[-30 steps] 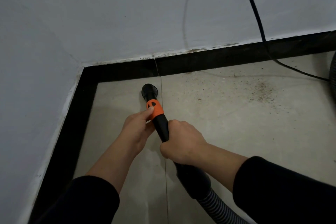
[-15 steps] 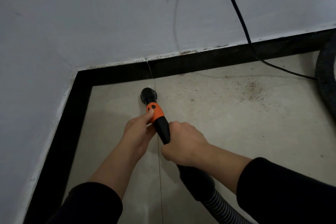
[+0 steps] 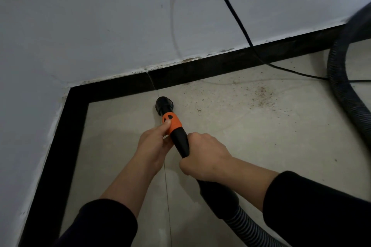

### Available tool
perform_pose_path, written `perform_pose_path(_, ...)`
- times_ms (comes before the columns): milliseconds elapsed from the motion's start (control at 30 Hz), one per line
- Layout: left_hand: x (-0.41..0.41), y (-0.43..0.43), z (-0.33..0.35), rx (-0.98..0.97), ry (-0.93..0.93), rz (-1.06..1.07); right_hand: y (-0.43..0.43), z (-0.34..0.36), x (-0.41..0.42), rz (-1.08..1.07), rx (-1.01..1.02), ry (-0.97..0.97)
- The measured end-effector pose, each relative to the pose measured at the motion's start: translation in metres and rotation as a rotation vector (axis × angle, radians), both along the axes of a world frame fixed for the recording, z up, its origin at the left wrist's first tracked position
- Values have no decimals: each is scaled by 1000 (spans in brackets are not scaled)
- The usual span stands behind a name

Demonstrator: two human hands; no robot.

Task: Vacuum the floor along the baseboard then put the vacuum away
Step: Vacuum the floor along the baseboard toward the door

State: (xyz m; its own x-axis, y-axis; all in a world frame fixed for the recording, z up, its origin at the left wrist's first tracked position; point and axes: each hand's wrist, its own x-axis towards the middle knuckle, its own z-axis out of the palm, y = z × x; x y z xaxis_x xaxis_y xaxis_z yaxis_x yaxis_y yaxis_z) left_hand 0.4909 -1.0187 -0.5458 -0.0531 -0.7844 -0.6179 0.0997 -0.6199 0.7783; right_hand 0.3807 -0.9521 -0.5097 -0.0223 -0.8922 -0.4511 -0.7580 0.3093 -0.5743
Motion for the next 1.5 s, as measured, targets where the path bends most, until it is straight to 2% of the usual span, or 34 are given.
perform_pose_path(633,-14,21,1,7,4,-151,35,6,-15,-37,-2,-3)
perform_pose_path(1200,12,23,8,51,-14,-145,38,-5,-12,-7,21,-98)
perform_pose_path(1500,9,29,3,97,3,-141,51,0,-10,16,26,-39)
